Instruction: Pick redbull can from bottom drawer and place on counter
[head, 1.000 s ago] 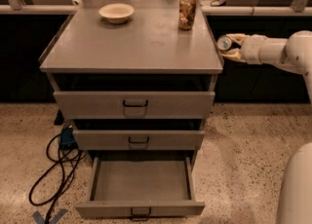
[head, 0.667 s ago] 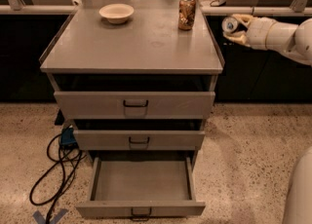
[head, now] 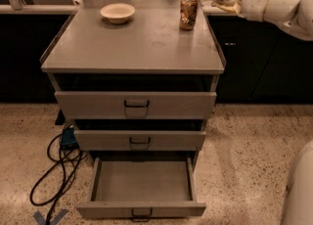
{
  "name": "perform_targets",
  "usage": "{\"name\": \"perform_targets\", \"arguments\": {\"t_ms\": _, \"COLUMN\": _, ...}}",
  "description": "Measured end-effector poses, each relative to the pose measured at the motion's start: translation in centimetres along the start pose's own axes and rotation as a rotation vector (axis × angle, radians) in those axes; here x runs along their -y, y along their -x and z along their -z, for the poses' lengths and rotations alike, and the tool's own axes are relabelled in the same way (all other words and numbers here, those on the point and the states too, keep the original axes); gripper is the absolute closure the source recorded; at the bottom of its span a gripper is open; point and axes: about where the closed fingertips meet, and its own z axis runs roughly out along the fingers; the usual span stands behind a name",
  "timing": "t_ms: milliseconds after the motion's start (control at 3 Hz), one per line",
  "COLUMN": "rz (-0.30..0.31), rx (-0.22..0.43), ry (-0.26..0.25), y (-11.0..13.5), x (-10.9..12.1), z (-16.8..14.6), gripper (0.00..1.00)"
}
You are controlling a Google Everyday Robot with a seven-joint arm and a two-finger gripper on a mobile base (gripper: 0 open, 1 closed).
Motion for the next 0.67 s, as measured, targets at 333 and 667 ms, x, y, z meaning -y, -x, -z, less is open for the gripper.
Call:
{"name": "perform_targets", "arguments": {"t_ms": 333, "rz": -0.002, "rx": 0.058, "ry": 0.163, "y": 5.5, "x": -1.0, "z": -3.4, "gripper": 1.00}}
{"name": "perform_targets", "arguments": {"t_ms": 667, "rz": 0.010, "rx": 0.034, "ry": 0.420, "y": 7.8, "x": -6.5, "z": -7.5, "gripper": 1.00}}
